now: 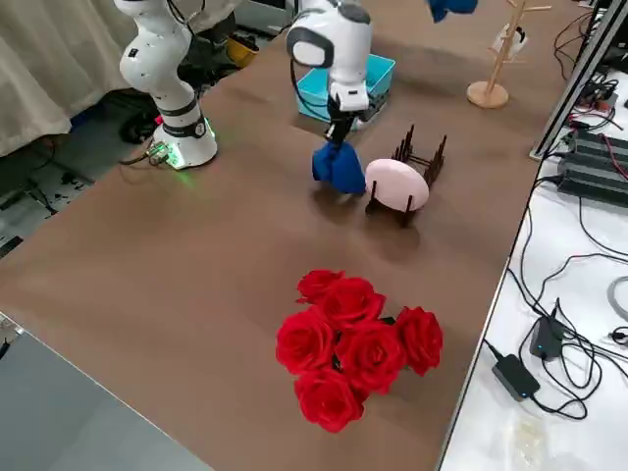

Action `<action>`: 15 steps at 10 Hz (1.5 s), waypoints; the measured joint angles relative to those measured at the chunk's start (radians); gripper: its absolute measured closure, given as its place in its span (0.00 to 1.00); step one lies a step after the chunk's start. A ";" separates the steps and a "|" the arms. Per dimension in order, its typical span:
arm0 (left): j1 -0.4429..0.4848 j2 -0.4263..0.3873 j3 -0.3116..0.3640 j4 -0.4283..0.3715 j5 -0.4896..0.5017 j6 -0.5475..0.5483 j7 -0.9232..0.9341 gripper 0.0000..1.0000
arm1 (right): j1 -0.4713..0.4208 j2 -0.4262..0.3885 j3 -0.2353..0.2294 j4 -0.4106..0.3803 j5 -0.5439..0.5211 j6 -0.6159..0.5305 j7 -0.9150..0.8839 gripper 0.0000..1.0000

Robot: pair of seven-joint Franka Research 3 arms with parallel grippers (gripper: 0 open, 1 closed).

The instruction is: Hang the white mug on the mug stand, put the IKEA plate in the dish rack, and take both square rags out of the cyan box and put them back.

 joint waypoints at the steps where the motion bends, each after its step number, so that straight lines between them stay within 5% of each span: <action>1: 0.000 -0.054 -0.069 -0.010 0.001 -0.041 -0.097 0.95 | -0.045 0.001 0.000 -0.020 0.000 0.033 -0.061 0.96; 5: -0.002 -0.062 -0.342 0.017 -0.020 -0.047 -0.389 0.95 | -0.218 0.069 -0.001 -0.053 -0.001 0.179 -0.281 0.96; 8: -0.021 0.102 -0.501 0.149 -0.028 -0.031 -0.565 0.95 | -0.388 0.143 -0.001 -0.059 -0.001 0.262 -0.520 0.96; 11: -0.110 0.251 -0.539 0.204 -0.027 0.065 -0.664 0.95 | -0.466 0.144 0.000 -0.056 -0.001 0.264 -0.637 0.96; 15: -0.229 0.401 -0.541 0.206 0.056 0.184 -0.851 0.87 | -0.426 0.148 0.023 -0.058 0.024 0.276 -0.634 0.96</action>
